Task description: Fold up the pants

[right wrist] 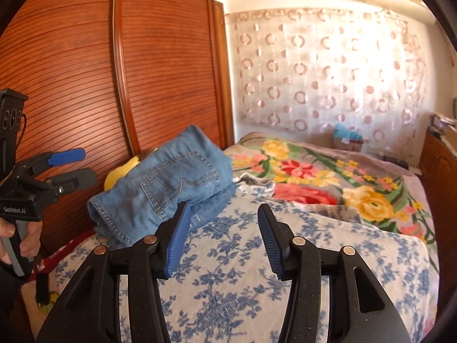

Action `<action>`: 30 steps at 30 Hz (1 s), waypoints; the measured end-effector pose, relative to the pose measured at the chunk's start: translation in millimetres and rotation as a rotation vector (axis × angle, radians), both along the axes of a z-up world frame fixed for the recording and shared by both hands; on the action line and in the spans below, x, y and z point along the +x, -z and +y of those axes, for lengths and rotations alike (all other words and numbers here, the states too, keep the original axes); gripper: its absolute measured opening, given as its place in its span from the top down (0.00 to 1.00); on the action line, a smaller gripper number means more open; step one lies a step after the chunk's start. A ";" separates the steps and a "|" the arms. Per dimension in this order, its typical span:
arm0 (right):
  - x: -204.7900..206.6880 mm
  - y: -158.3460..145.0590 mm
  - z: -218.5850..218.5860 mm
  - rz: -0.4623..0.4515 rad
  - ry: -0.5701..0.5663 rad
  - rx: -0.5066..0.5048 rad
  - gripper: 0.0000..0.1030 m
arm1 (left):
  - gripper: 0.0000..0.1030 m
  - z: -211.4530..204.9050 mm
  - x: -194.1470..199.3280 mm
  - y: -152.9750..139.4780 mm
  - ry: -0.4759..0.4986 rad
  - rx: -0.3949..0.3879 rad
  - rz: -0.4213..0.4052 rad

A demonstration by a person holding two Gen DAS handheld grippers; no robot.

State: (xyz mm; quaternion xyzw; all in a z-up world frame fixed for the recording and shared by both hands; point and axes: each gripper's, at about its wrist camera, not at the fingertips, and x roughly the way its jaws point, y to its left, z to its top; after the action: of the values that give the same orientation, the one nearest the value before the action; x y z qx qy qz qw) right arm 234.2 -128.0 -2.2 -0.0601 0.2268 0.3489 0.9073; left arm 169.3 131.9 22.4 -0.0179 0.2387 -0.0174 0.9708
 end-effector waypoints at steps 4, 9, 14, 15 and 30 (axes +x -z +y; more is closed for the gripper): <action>-18.0 -5.1 -18.4 -0.026 0.043 0.006 0.42 | 0.06 -16.5 -10.2 -1.0 0.022 -0.008 -0.013; -40.3 -5.0 -43.1 -0.042 0.113 0.007 0.26 | 0.06 -38.1 -25.0 -3.2 0.048 -0.016 -0.028; -56.8 -4.1 -63.1 -0.048 0.166 0.010 0.16 | 0.06 -59.4 -38.5 -6.7 0.065 0.001 -0.035; -61.0 -4.1 -67.6 -0.050 0.179 0.013 0.16 | 0.06 -62.0 -40.8 -7.1 0.067 0.002 -0.034; -120.8 -17.4 -110.8 -0.103 0.292 0.052 0.15 | 0.06 -97.4 -89.6 -11.1 0.090 -0.016 -0.041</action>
State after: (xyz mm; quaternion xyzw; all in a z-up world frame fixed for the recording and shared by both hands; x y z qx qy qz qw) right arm 113.4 -238.8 15.2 -0.0209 0.1775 0.2157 0.9600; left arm 79.7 34.5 33.5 -0.0146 0.2191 -0.0633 0.9735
